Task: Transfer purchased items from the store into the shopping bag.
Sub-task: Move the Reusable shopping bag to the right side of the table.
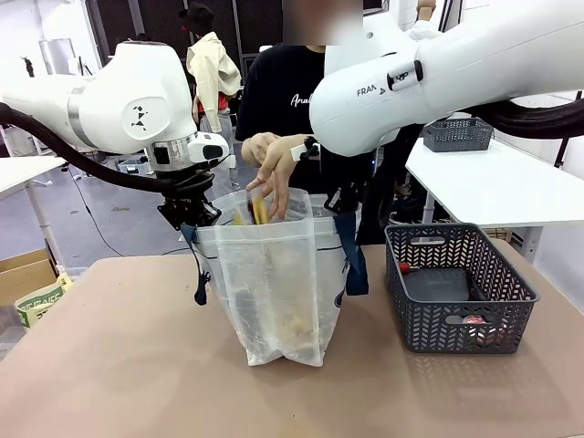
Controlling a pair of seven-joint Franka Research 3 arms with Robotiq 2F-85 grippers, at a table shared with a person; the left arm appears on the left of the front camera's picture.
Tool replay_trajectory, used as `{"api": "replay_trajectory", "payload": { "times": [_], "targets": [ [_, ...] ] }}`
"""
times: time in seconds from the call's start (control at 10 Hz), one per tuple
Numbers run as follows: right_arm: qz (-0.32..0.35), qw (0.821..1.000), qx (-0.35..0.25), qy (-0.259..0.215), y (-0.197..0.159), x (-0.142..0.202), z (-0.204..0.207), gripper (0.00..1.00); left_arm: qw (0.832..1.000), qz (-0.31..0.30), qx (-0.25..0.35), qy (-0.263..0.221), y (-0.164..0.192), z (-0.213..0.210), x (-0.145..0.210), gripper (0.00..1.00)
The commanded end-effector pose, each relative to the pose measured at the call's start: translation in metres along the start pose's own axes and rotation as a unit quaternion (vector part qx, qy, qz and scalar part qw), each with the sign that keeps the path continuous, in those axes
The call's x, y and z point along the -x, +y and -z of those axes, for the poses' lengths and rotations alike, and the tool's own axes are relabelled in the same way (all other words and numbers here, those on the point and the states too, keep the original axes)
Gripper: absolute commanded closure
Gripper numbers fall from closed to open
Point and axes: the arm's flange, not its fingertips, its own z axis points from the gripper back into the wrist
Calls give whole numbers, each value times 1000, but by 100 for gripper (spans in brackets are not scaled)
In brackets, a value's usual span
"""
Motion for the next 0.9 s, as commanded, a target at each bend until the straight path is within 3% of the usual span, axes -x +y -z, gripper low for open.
{"api": "replay_trajectory", "payload": {
  "times": [0.0,0.8],
  "targets": [
    [12,1000,25,-5,2,11,4,100,1000,0,0,0,1,0,0,100],
    [26,999,28,-13,-1,11,0,100,1000,0,0,0,1,0,0,100]
  ]
}}
